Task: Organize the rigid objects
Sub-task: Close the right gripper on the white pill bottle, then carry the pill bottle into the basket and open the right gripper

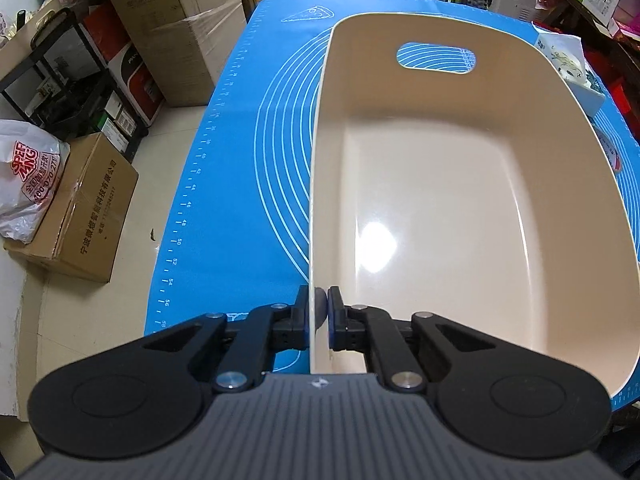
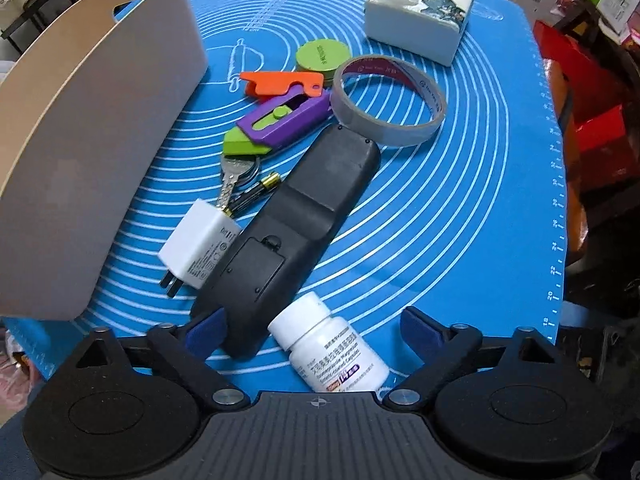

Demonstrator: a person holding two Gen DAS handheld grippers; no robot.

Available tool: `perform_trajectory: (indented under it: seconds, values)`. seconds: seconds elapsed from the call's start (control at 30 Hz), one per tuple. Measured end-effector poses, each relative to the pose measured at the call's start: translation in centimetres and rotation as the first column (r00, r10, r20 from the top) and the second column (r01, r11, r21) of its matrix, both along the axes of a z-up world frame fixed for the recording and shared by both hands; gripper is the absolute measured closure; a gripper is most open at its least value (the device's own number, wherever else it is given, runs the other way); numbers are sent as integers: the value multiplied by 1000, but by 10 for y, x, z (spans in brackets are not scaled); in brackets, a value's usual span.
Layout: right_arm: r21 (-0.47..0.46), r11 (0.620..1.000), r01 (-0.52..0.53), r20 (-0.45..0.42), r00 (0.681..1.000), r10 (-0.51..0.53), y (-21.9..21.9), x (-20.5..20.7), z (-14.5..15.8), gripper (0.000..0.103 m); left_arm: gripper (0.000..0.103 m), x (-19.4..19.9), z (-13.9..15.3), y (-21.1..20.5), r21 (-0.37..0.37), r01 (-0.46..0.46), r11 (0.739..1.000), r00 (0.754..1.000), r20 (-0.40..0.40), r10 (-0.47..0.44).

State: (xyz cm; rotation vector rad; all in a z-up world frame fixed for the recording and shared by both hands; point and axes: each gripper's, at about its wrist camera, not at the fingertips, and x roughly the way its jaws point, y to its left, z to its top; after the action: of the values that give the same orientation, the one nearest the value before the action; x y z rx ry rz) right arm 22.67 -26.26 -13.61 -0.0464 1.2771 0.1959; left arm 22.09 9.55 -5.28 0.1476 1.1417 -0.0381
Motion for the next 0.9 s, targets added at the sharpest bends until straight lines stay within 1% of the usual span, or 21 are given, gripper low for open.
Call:
perform_trajectory:
  seconds: [0.1, 0.17, 0.23, 0.33, 0.4, 0.5, 0.6, 0.63, 0.7, 0.73, 0.77, 0.8, 0.9]
  values:
    - [-11, 1000, -20, 3, 1000, 20, -3, -2, 1, 14, 94, 0, 0, 1, -1, -2, 1000, 1000, -1, 2]
    - [-35, 999, -18, -4, 1000, 17, -4, -3, -2, 14, 94, 0, 0, 1, -1, -2, 1000, 1000, -1, 2]
    - [-22, 1000, -14, -6, 1000, 14, -6, -4, -4, 14, 94, 1, 0, 2, -5, -5, 1000, 1000, -2, 5]
    - [-28, 999, -35, -1, 999, 35, -5, -4, -3, 16, 94, 1, -1, 2, -10, -9, 1000, 1000, -5, 9]
    - [-23, 998, -50, -9, 999, 50, -6, -4, -2, 19, 94, 1, -1, 2, -11, -9, 1000, 1000, -6, 9]
    - [-30, 998, -63, -33, 997, 62, -7, -5, -3, 28, 94, 1, -1, 2, -10, -9, 1000, 1000, -4, 9]
    - [-52, 996, -78, -40, 996, 76, -9, -6, -9, 33, 94, 1, -1, 3, -13, -10, 1000, 1000, -5, 10]
    - [-50, 995, -82, -41, 996, 80, -9, -6, -11, 33, 94, 2, -1, 3, -12, -10, 1000, 1000, -6, 10]
    - [-54, 993, -106, -29, 994, 105, -5, -6, -11, 40, 94, 1, -1, 2, -10, -9, 1000, 1000, -5, 9]
    - [-57, 992, -116, -29, 993, 115, -3, -5, -11, 45, 94, 1, -1, 2, -10, -10, 1000, 1000, -4, 10]
    - [-58, 991, -120, -25, 993, 119, -2, -5, -10, 54, 94, 1, -1, 2, -10, -11, 1000, 1000, -4, 11]
    - [-57, 991, -121, -22, 993, 120, -1, -4, -8, 56, 94, 1, -1, 2, -11, -12, 1000, 1000, -4, 12]
    - [-45, 991, -123, -31, 992, 122, 0, -4, -6, 57, 94, 1, -1, 2, -11, -13, 1000, 1000, -4, 13]
